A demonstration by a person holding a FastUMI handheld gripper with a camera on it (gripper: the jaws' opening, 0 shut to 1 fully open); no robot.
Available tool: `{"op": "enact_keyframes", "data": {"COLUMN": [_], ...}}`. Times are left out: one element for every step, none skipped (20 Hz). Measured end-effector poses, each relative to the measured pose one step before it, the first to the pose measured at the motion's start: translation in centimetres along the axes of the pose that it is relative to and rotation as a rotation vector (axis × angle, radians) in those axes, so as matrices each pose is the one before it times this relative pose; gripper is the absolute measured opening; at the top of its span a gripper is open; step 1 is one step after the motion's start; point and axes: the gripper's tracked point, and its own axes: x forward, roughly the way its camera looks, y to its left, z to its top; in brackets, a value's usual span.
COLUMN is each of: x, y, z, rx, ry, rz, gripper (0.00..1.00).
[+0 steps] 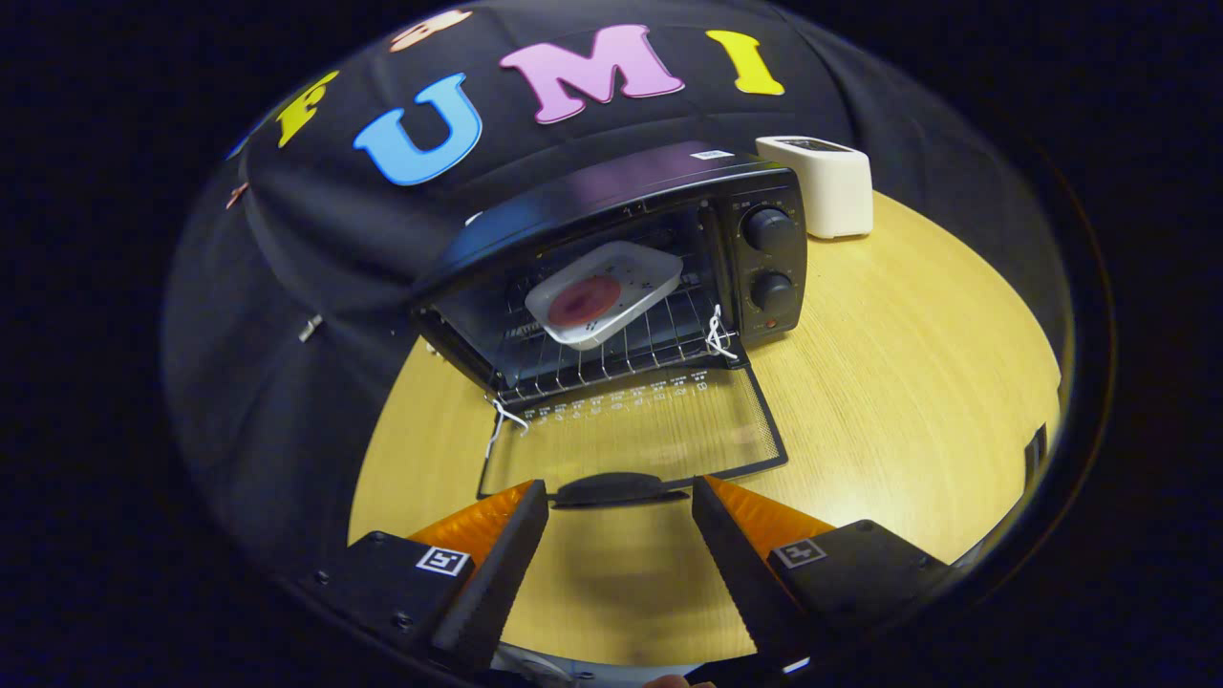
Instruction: Open the toaster oven, put the food inside, and close the toaster oven door.
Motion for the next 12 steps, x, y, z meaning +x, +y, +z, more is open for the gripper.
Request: {"op": "enact_keyframes", "data": {"x": [0.241, 0.319, 0.311, 0.278, 0.334, 0.323, 0.62, 0.574, 0.405, 0.515, 0.549, 0.422], "y": [-0.567, -0.13, -0.02, -0.185, 0.057, 0.116, 0.112, 0.149, -0.036, 0.014, 0.021, 0.213], "z": [-1.088, -0.835, -0.516, -0.407, -0.191, -0.034, -0.116, -0.223, -0.436, -0.607, -0.838, -0.576], "rx": [-0.04956, -0.03287, -0.02897, -0.03546, -0.03286, -0.02673, -0.01238, 0.00027, 0.00607, 0.01127, 0.01209, 0.01474], "ry": [0.02052, 0.01422, 0.00775, 0.00534, -0.00179, -0.00622, -0.00305, 0.0024, 0.01289, 0.0205, 0.02741, 0.02057], "rz": [-0.02901, -0.01458, -0.01412, -0.02151, -0.01249, -0.00855, -0.00799, -0.00683, -0.01258, -0.01228, -0.01038, -0.00439], "gripper": [0.99, 0.99, 0.99, 0.99, 0.99, 0.99, 0.99, 0.99, 0.99, 0.99, 0.99, 1.0]}}
